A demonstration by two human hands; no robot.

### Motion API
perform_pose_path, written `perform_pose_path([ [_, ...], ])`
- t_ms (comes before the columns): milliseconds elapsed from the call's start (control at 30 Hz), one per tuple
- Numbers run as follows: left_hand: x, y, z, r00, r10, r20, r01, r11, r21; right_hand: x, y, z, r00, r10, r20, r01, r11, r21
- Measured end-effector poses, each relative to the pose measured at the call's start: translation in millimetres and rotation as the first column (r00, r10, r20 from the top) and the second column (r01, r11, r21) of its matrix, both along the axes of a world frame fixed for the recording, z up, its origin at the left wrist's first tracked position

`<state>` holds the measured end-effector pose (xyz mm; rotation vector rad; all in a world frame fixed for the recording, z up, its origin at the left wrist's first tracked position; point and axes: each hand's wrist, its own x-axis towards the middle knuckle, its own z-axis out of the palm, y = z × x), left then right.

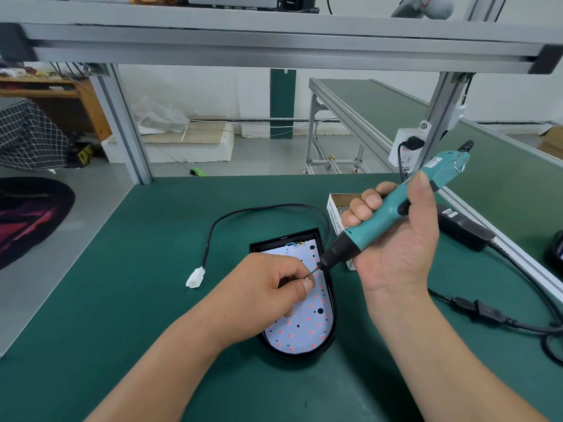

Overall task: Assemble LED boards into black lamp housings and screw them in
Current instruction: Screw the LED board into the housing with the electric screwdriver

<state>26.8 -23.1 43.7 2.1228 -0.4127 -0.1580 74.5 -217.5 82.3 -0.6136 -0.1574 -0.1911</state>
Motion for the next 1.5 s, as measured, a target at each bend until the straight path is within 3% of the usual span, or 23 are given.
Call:
perform_pose_path([
  [533,0,-1,1,1.0,-0.003,0.015,0.002,1.0,0.027,-2,0,1,1.0,0.009,0.022,-0.008,0.999,-0.044],
  [833,-2,-3,5,0.991,-0.01,0.131,-0.014,0.984,0.175,-8,5,2,0.99,0.032,0.134,-0.013,0.99,-0.139],
  [1067,0,-7,1,0.99,0.04,0.133,-0.054,0.993,0.104,-4,4,0,0.999,-0.049,0.005,0.049,0.998,-0.036],
  [1500,0,4,7,0.988,0.027,0.153,-0.047,0.99,0.131,3,0,-3,0.997,-0.028,-0.077,0.033,0.998,0.058],
])
